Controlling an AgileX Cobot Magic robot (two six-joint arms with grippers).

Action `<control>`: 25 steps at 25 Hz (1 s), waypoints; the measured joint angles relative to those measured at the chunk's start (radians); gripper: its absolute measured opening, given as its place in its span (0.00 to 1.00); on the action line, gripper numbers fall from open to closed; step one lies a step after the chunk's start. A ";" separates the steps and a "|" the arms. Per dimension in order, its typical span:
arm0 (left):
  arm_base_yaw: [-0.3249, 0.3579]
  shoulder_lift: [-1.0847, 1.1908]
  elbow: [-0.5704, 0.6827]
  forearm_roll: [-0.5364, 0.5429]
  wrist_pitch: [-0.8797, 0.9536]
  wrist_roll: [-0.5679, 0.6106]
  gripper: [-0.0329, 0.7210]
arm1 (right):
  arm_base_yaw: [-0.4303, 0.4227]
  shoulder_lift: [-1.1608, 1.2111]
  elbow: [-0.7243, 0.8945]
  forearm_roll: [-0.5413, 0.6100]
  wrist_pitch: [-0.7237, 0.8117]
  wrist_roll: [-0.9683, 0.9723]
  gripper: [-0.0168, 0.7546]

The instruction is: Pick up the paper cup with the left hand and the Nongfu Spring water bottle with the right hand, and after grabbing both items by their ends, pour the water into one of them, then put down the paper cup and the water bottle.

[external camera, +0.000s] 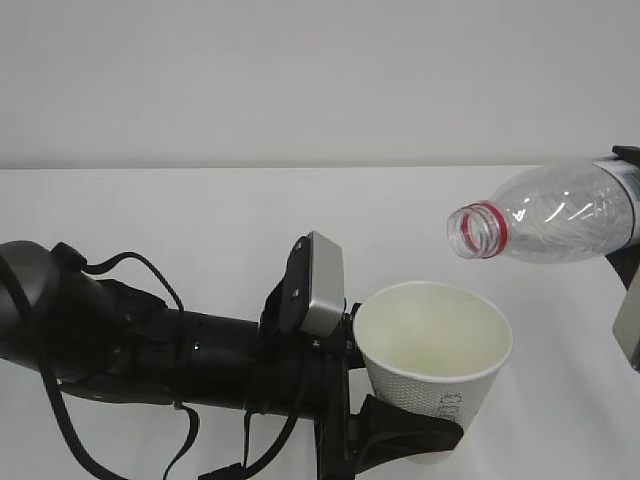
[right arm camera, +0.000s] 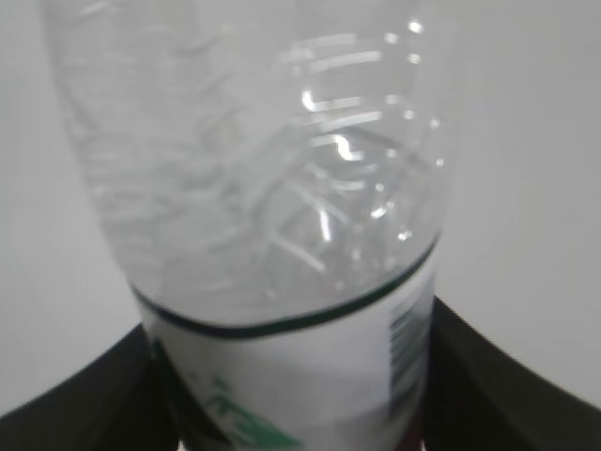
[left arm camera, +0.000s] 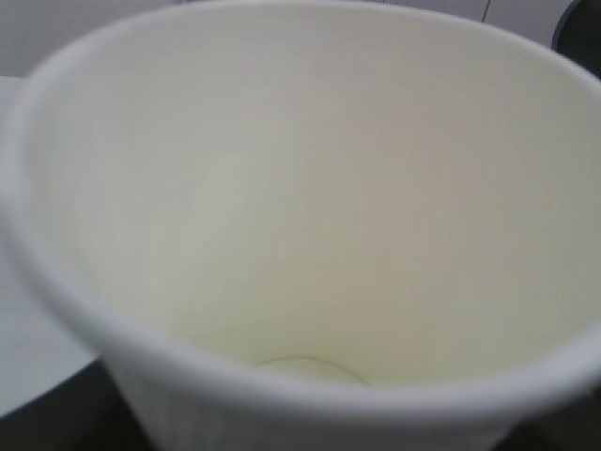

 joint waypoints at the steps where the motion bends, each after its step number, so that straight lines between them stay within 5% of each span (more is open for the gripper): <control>1: 0.000 0.000 0.000 0.000 0.000 0.000 0.76 | 0.000 0.000 0.000 0.000 0.000 0.000 0.66; 25: 0.000 0.000 0.000 0.001 0.000 0.000 0.76 | 0.000 0.000 0.000 0.008 -0.005 -0.063 0.65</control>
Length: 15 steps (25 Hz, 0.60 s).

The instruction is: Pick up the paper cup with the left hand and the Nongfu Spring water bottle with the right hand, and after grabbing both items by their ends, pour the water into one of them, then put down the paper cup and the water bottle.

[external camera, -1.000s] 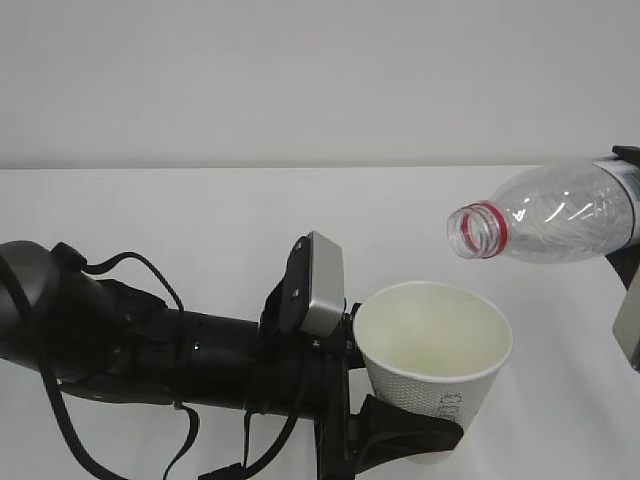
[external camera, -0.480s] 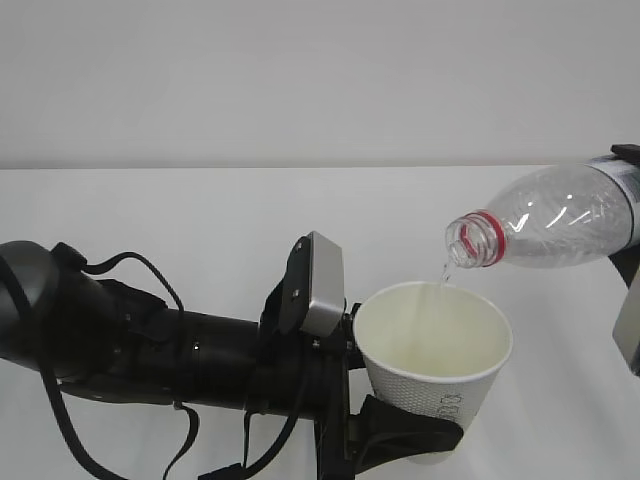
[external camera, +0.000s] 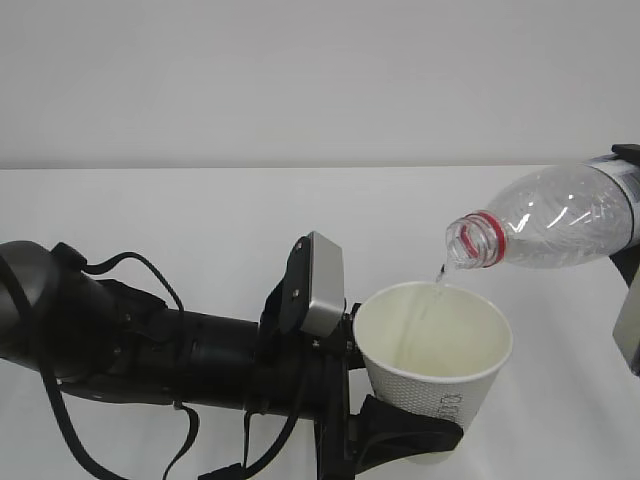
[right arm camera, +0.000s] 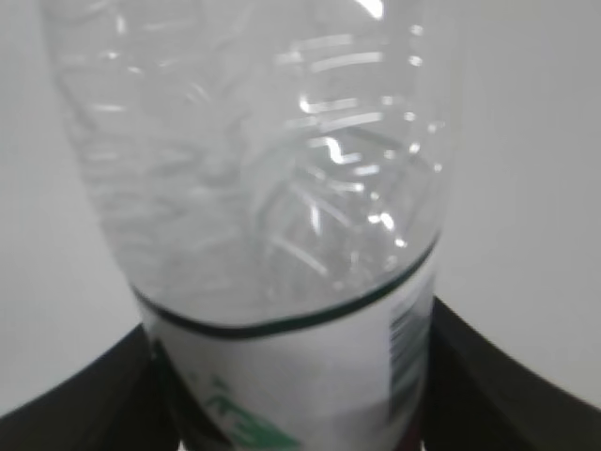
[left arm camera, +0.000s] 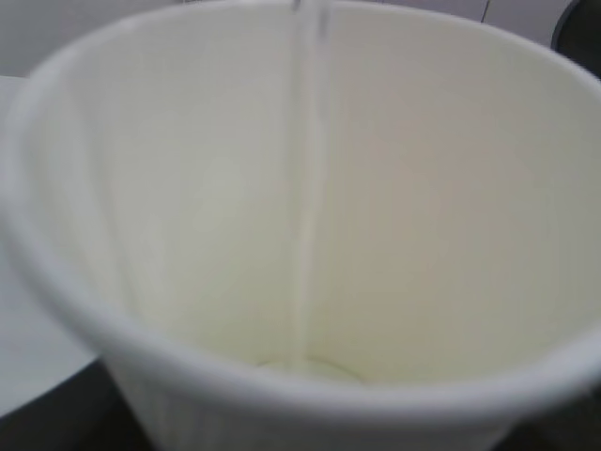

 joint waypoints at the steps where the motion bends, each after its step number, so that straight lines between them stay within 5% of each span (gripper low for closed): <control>1: 0.000 0.000 0.000 0.000 0.000 0.000 0.76 | 0.000 0.000 0.000 0.000 0.000 0.000 0.65; 15: 0.000 0.000 0.000 0.000 0.000 0.000 0.76 | 0.000 0.000 0.000 0.000 0.000 -0.002 0.65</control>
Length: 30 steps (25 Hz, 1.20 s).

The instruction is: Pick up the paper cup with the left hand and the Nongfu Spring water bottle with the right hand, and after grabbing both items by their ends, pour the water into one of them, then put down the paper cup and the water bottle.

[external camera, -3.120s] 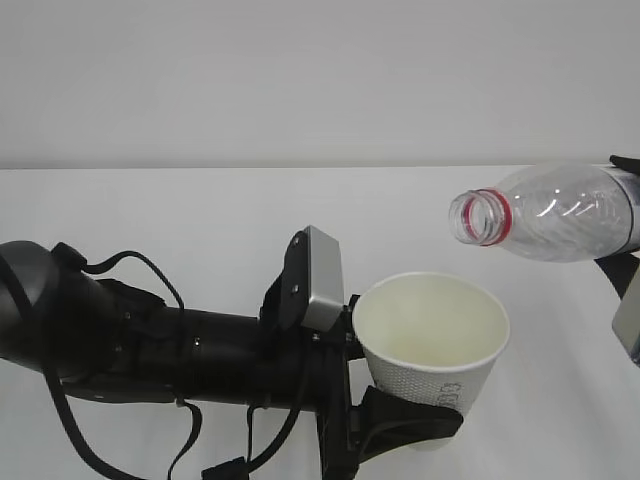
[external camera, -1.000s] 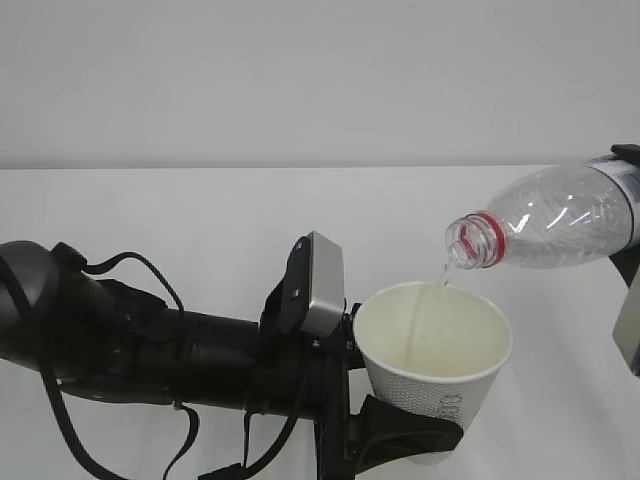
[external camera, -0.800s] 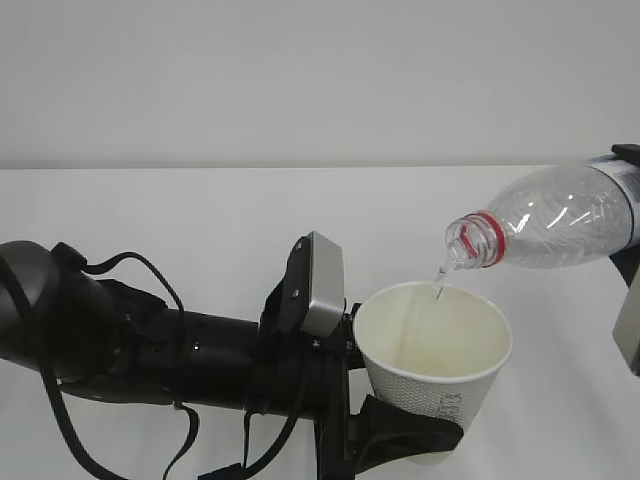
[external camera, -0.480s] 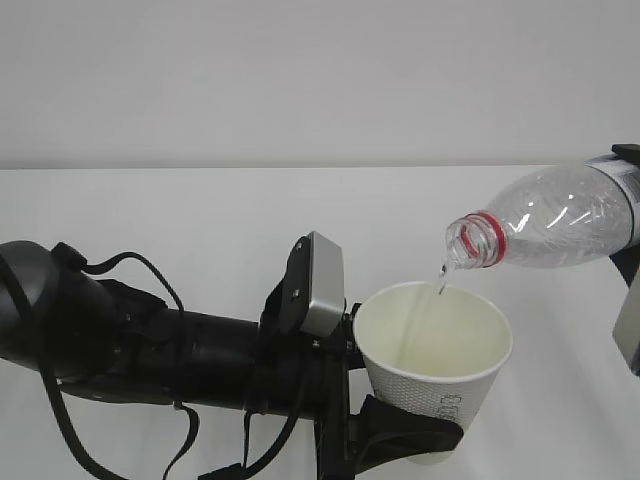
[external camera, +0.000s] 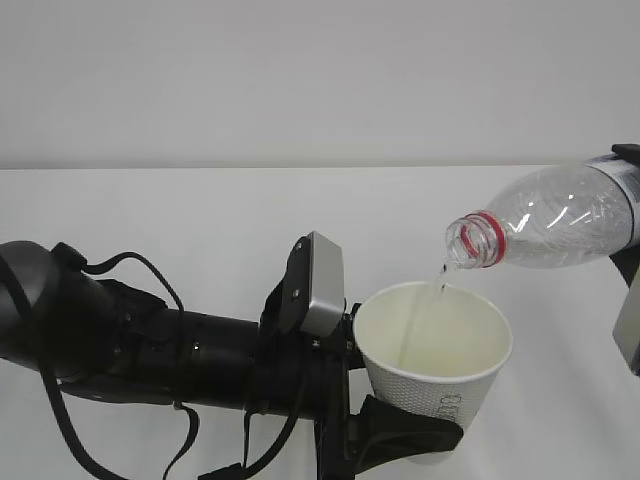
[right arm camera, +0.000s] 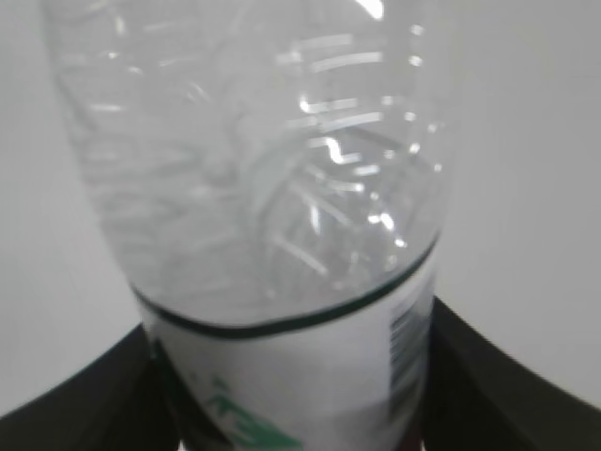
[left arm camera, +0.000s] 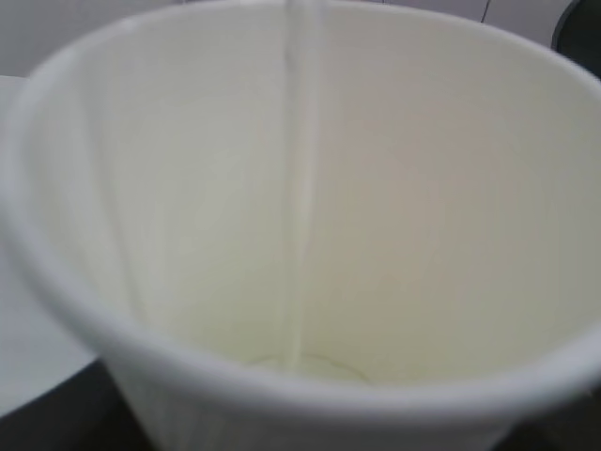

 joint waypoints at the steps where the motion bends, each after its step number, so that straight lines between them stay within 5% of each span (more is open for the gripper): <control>1: 0.000 0.000 0.000 0.000 0.000 0.000 0.76 | 0.000 0.000 0.000 0.000 0.000 0.000 0.65; 30: 0.000 0.000 0.000 0.000 0.000 0.000 0.76 | 0.000 0.000 0.000 0.000 -0.010 -0.004 0.65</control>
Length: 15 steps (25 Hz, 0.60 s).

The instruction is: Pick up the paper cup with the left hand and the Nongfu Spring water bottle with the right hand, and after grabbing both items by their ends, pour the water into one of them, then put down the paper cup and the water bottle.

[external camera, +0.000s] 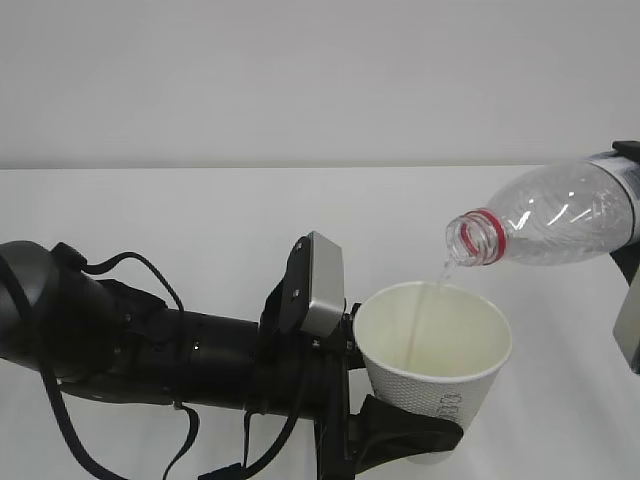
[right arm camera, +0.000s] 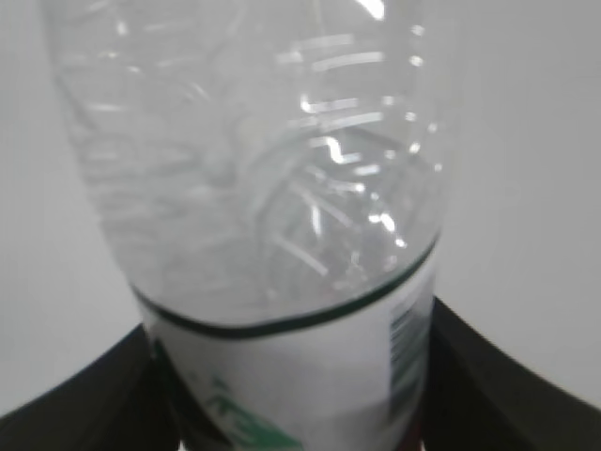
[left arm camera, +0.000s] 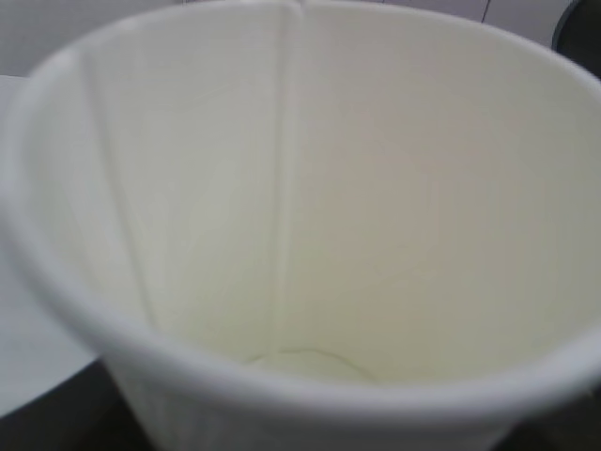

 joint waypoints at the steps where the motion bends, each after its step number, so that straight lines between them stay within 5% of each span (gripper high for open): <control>1: 0.000 0.000 0.000 0.000 0.000 0.000 0.76 | 0.000 0.000 0.000 0.000 0.000 0.000 0.65; 15: 0.000 0.000 0.000 0.000 0.000 0.000 0.76 | 0.000 0.000 0.000 0.000 -0.006 0.000 0.65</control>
